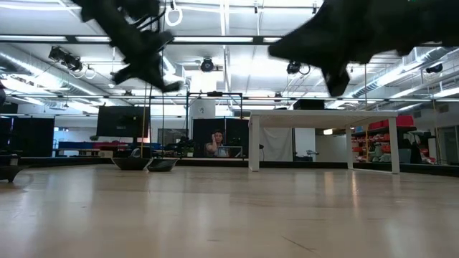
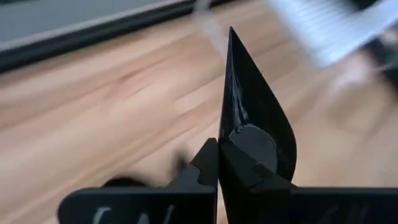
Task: Pick & Place Mini shaped plates
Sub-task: Stack the black drop shaped plate on the black drop shaped plate on the shelf
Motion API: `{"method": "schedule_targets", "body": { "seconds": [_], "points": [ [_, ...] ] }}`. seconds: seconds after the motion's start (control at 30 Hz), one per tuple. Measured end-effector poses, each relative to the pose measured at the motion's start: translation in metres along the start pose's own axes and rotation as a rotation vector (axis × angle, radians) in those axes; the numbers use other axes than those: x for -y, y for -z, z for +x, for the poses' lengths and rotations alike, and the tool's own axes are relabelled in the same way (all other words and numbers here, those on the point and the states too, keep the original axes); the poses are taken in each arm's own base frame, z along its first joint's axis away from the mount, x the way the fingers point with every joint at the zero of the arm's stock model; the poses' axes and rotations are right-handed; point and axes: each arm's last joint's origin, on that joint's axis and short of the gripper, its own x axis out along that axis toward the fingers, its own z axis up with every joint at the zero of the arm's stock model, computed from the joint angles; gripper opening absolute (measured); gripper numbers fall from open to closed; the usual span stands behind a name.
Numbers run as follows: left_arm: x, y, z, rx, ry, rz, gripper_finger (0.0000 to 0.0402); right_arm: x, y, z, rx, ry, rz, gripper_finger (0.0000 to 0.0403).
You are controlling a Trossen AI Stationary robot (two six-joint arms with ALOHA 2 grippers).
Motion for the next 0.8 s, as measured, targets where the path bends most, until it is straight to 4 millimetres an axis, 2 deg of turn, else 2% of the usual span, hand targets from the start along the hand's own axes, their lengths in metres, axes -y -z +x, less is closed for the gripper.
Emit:
{"method": "schedule_targets", "body": {
  "seconds": [0.1, 0.27, 0.37, 0.5, 0.6, 0.8],
  "points": [
    [0.034, -0.023, 0.017, 0.039, 0.067, 0.066, 0.0003, -0.010, -0.006, -0.019, -0.033, 0.026, -0.026, 0.0004],
    [0.081, -0.062, 0.068, 0.068, 0.097, 0.148, 0.0006, -0.017, -0.016, -0.060, -0.082, 0.141, -0.006, 0.0006],
    [0.103, -0.090, 0.096, 0.106, 0.106, 0.165, 0.0006, -0.020, -0.018, -0.078, -0.082, 0.174, 0.015, 0.0005],
    [0.119, -0.120, 0.130, 0.150, 0.110, 0.140, 0.0005, -0.025, -0.015, -0.088, -0.051, 0.186, 0.008, 0.0004],
    [0.123, -0.135, 0.149, 0.176, 0.114, 0.073, 0.0008, -0.027, -0.009, -0.088, -0.048, 0.197, 0.001, 0.0003],
    [0.118, -0.137, 0.179, 0.136, 0.106, 0.008, 0.0011, -0.029, 0.001, -0.082, -0.051, 0.203, -0.006, 0.0003]
  ]
}}
